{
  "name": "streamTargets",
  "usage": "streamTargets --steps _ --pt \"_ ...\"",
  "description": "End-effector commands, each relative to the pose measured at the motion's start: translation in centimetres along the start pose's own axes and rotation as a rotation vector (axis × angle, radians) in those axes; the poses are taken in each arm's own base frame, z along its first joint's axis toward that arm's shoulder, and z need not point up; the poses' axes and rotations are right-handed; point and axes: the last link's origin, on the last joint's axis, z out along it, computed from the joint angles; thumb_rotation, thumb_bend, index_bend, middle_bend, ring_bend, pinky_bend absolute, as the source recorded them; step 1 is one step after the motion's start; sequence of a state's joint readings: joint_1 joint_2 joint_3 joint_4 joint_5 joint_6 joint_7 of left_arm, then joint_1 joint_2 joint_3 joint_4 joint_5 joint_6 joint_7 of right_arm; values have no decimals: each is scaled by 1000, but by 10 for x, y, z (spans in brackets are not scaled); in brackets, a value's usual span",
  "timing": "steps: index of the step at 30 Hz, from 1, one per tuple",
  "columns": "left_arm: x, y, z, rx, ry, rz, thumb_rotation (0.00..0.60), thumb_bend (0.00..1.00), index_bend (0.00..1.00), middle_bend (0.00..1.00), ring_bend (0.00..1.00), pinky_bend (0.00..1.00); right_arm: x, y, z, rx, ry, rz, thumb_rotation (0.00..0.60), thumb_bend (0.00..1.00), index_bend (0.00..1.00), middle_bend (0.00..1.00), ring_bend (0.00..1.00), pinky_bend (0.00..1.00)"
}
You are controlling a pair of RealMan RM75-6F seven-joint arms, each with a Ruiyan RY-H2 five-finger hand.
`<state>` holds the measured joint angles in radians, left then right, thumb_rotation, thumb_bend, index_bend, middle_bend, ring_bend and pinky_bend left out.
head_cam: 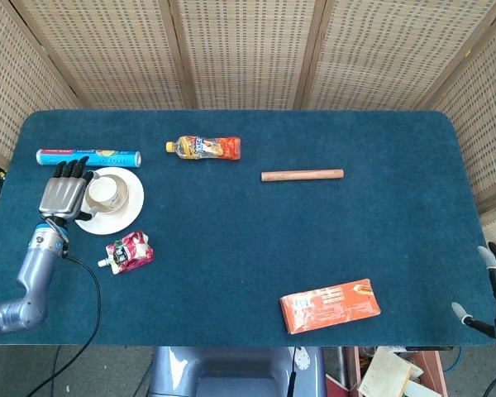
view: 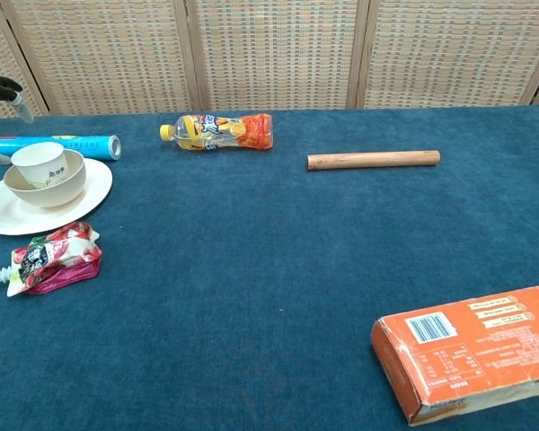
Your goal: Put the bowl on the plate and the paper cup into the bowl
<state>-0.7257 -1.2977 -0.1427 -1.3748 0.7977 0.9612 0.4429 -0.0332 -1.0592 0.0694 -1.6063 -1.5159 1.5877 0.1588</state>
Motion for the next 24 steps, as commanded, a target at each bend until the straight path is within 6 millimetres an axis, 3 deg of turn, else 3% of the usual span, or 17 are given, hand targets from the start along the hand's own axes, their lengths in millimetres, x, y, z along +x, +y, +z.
streamTargets --steps 1,6,10,15,24 --pt "-1 4 0 -3 7 -15 600 274 251 0 0 0 0 0 0 -3 0 1 600 169 0 0 0 0" --pt "6 18 -14 -72 44 -64 600 274 236 0 0 0 0 1 1 0 0 1 600 169 0 0 0 0" --pt "13 28 -38 -142 93 -144 600 274 209 0 0 0 1 0 1 2 4 1 600 169 0 0 0 0" --pt "15 31 -87 -221 173 -254 600 268 149 0 0 0 2 0 -1 5 18 3 600 169 0 0 0 0" --pt "-7 20 -166 -291 189 -282 600 236 51 0 0 0 2 -4 -3 18 28 -10 600 169 0 0 0 0"
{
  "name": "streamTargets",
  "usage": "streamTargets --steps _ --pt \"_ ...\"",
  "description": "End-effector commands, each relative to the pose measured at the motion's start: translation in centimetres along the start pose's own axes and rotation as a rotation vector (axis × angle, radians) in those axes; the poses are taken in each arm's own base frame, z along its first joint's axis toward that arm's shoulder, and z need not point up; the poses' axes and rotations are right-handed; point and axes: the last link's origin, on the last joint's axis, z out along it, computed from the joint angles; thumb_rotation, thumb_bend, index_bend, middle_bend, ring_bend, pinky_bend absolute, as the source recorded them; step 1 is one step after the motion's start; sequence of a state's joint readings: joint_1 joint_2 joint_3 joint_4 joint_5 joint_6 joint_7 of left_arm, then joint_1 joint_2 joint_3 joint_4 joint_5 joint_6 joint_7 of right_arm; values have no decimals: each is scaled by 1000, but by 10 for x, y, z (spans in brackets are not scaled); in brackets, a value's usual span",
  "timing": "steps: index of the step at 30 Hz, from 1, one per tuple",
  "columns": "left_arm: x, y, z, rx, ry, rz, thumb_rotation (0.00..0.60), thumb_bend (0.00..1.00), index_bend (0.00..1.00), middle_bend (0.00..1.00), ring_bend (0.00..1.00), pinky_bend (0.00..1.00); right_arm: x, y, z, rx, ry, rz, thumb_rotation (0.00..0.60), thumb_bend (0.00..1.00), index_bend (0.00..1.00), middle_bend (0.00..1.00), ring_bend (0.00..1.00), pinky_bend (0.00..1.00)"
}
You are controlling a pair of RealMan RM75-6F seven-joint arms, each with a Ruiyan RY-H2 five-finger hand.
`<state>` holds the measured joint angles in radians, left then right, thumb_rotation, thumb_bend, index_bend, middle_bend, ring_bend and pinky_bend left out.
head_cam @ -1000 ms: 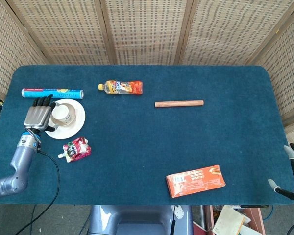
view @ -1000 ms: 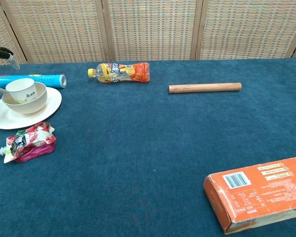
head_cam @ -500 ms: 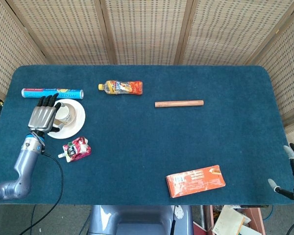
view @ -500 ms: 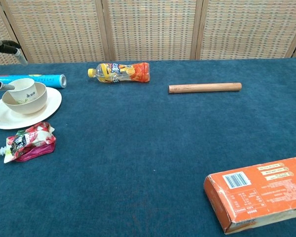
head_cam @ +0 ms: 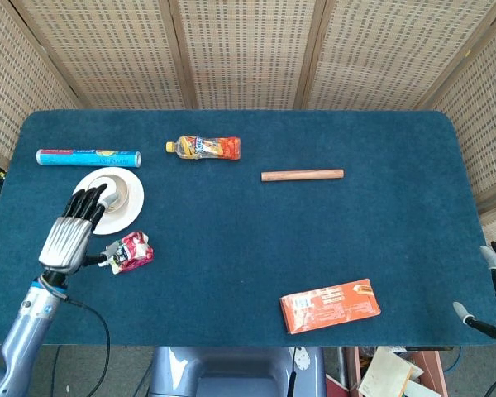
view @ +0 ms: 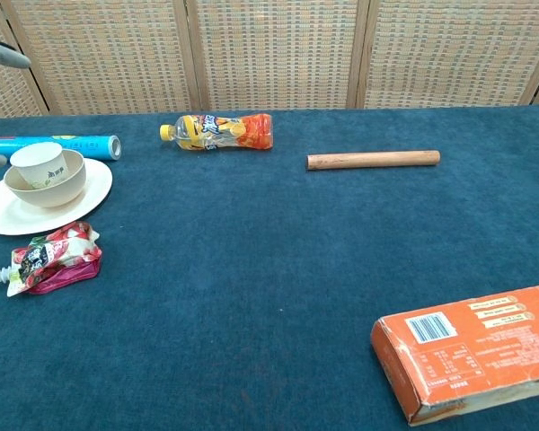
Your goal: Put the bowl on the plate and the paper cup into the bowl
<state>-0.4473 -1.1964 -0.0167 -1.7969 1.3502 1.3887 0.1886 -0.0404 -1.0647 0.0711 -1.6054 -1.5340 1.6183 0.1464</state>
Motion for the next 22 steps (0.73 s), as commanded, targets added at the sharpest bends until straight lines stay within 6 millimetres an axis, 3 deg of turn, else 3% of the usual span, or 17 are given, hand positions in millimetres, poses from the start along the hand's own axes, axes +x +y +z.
streamTargets --steps 1,10,15,22 --pt "-4 -3 -41 -11 -2 18 600 232 43 0 0 0 0 -1 -1 4 2 -3 600 169 0 0 0 0" --pt "-23 -16 -93 59 93 129 600 182 12 0 0 0 0 -4 -2 21 29 -17 600 169 0 0 0 0" --pt "-27 -27 -102 75 78 168 600 172 0 0 0 0 -1 -6 -1 31 29 -26 600 169 0 0 0 0" --pt "-22 -27 -106 65 92 164 600 158 0 0 0 0 -6 -10 0 38 28 -54 600 169 0 0 0 0"
